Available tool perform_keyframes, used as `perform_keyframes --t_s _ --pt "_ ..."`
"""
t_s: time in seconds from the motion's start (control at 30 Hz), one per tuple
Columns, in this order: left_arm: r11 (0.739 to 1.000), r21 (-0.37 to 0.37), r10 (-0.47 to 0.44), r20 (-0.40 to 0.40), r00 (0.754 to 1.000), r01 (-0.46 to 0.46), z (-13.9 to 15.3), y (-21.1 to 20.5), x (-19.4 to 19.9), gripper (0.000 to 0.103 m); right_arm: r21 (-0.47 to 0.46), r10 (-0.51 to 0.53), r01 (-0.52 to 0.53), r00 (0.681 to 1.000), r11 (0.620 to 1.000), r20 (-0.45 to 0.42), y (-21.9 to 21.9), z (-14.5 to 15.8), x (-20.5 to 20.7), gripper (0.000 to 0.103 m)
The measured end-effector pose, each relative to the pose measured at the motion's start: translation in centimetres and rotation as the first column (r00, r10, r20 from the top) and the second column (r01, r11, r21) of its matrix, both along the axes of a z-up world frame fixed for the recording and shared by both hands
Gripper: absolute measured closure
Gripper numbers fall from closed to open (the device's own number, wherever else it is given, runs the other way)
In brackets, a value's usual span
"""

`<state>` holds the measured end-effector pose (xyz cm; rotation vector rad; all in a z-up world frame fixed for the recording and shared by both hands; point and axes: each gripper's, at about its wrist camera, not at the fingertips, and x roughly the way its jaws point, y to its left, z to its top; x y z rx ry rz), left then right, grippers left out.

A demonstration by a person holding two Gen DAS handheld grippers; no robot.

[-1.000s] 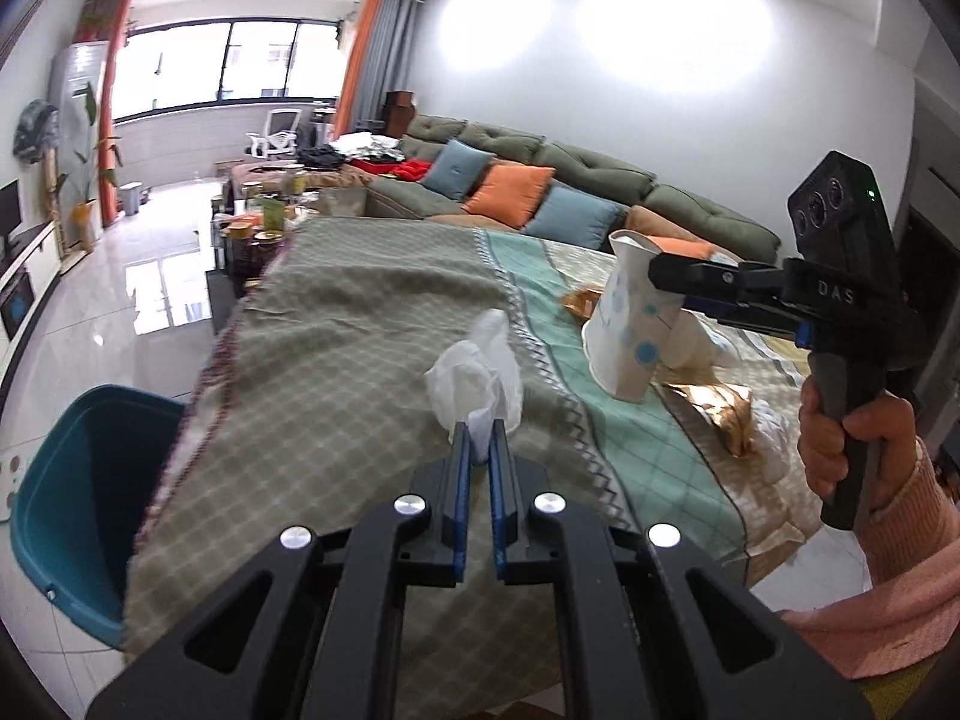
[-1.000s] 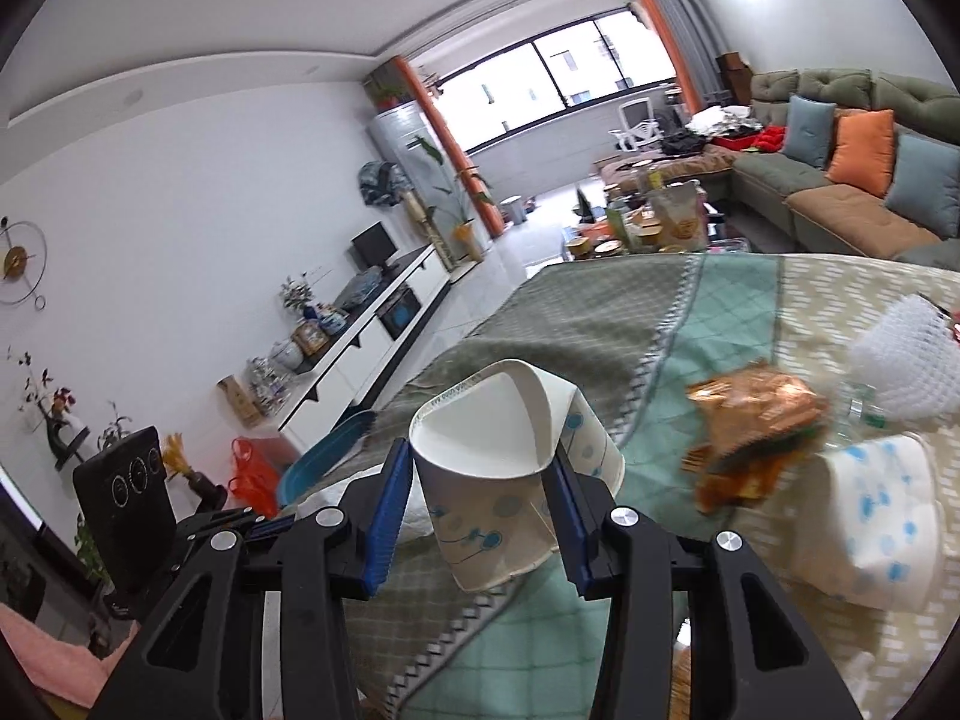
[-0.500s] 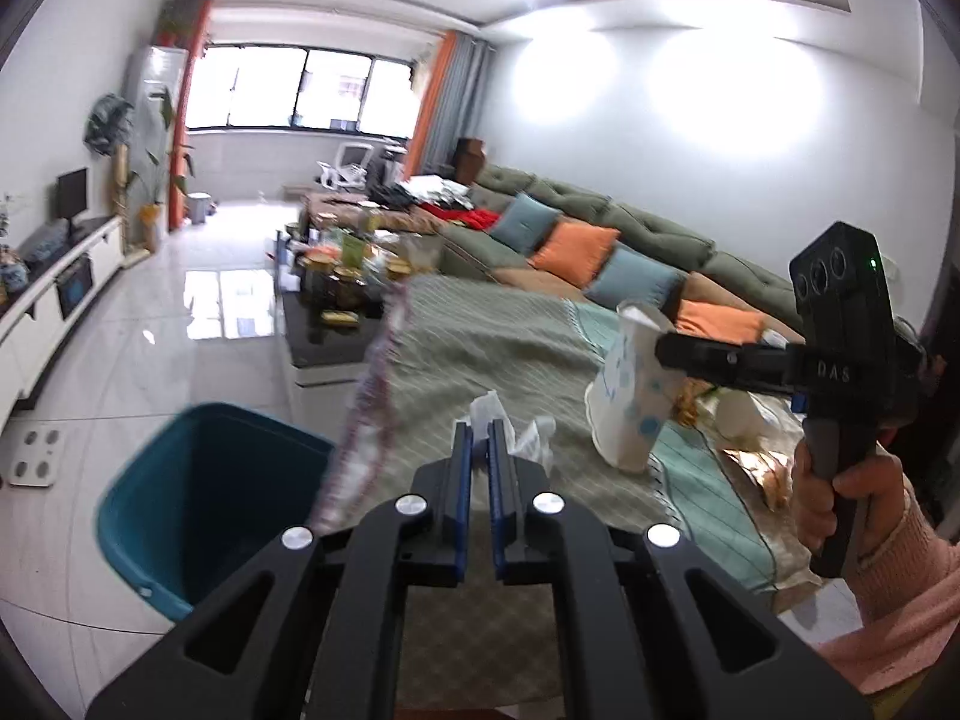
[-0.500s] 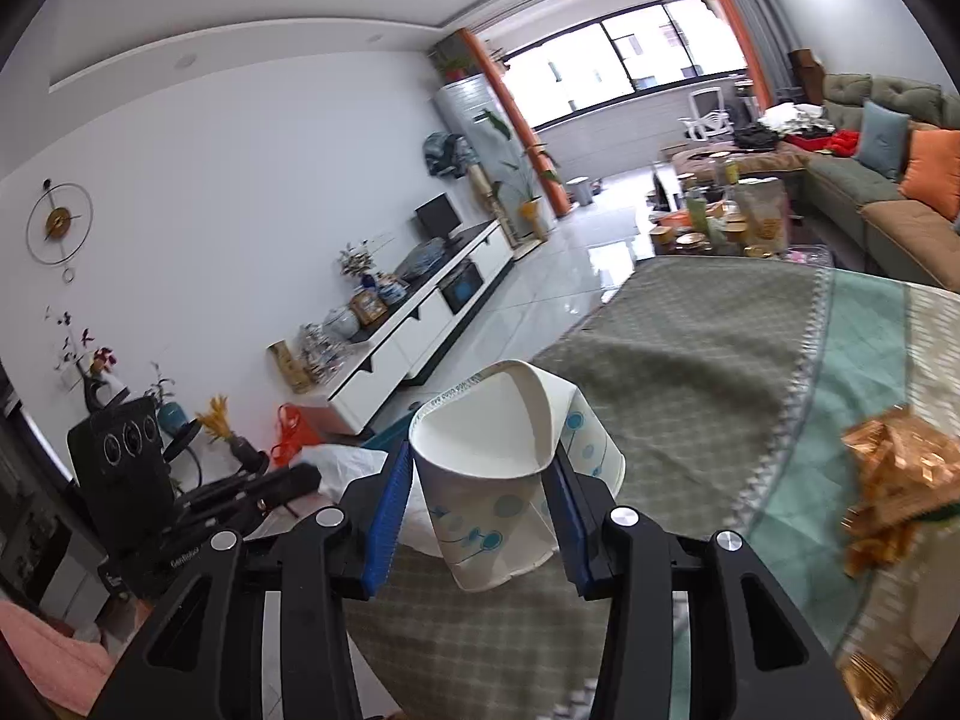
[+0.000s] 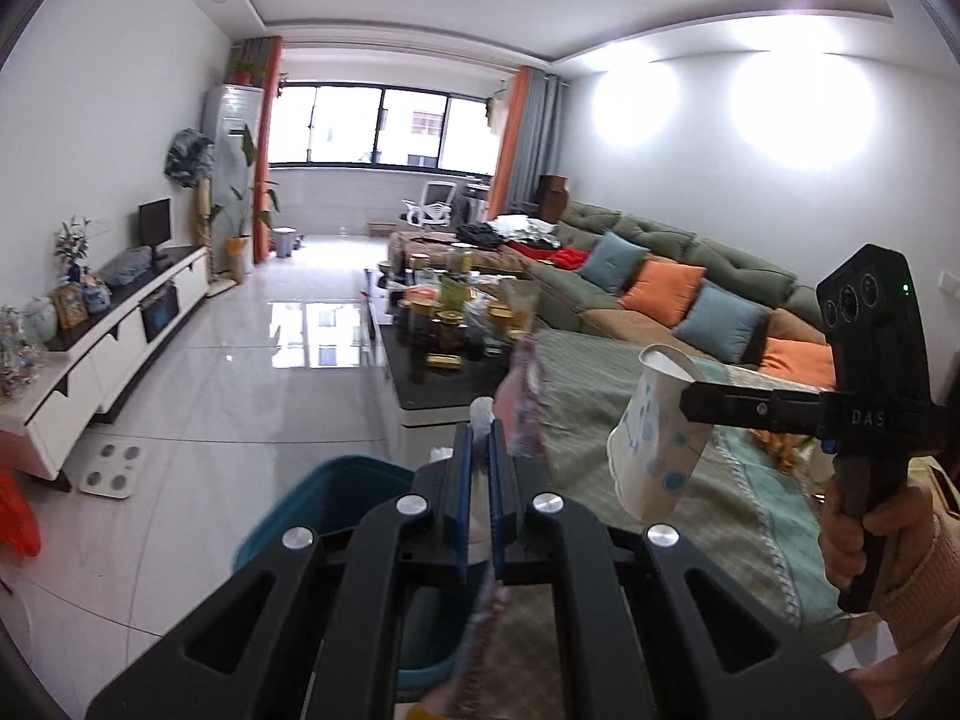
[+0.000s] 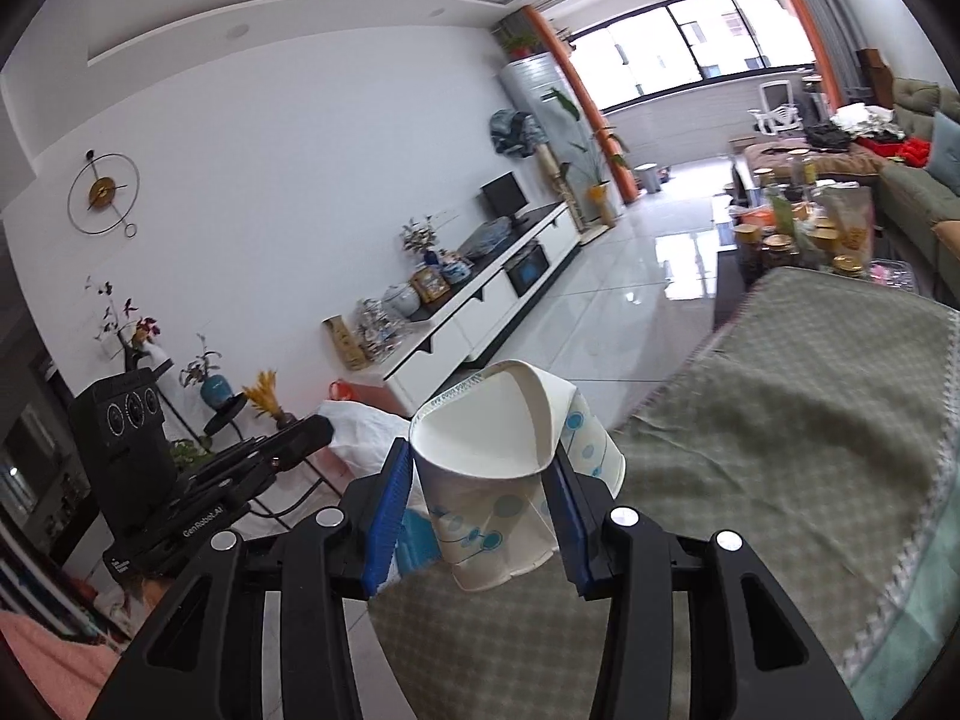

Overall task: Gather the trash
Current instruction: 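Drop the tissue into the teal bin while the right gripper drops the paper cup in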

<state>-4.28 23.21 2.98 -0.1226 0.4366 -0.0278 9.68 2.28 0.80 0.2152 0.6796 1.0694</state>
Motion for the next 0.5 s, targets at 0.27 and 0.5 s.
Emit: perform_keyframes --t_s 0.27,0.5 --pt "0.997 0.0 0.072 -0.063 0.995 -0.072 -1.7 2.6 1.3 0.096 -0.042 0.078 -0.079 0.997 0.996 -0.011 5.2 -0.9 1.1 0.058" --pt "0.994 -0.029 0.101 -0.135 0.986 -0.106 -4.3 4.0 3.0 0.096 -0.125 0.095 -0.1 0.994 0.987 -0.05 8.8 -3.0 2.1 0.058"
